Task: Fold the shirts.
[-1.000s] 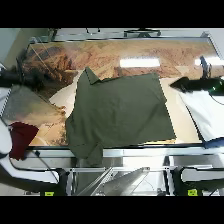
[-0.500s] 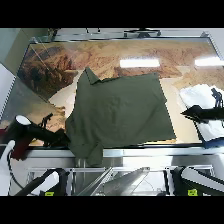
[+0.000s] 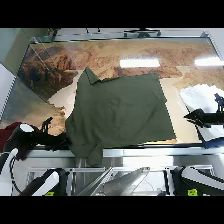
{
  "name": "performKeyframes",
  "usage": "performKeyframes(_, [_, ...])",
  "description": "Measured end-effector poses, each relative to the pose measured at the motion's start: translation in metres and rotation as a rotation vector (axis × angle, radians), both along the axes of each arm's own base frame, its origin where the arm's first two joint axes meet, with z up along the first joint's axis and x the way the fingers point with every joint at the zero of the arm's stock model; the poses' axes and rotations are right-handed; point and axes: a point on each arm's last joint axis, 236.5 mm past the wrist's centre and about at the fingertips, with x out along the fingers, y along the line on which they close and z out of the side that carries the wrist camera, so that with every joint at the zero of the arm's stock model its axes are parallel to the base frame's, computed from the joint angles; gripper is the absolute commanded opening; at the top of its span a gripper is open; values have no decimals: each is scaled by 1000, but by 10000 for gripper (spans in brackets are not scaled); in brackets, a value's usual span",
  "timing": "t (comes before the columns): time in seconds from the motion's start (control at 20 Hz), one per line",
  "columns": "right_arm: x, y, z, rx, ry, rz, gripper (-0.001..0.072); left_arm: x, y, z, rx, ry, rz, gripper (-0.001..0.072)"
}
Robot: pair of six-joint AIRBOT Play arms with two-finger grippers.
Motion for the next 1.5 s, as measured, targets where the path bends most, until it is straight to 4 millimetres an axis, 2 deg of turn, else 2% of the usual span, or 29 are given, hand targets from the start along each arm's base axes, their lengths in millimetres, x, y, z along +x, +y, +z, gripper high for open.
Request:
performKeyframes(0.1, [-1,1,-4,13,13,2,415,8,-15,-2,-87,-22,-9,332])
performKeyframes(0.25, [-3,3,-7,25,20,18,415,10,-32,-6,-192,-1,-11,332])
performKeyframes(0.4, [-8,3,-10,17,31,40,415,6,-40,-12,-247,35,-11,332])
performKeyframes(0.5, [-17,1,-15,-2,68,62,415,5,-43,-13,-269,49,-7,332])
performKeyframes(0.7, [-37,-2,-22,-24,144,103,415,12,-26,-9,-276,46,22,332])
performKeyframes(1.05, [-52,8,-29,18,197,127,415,14,8,-2,-275,14,213,333])
performKeyframes(1.3, [-53,20,-37,87,214,112,415,14,15,-3,-257,-11,268,332])
performKeyframes(1.5, [-52,23,-39,108,214,108,415,12,11,-7,-285,22,290,332])
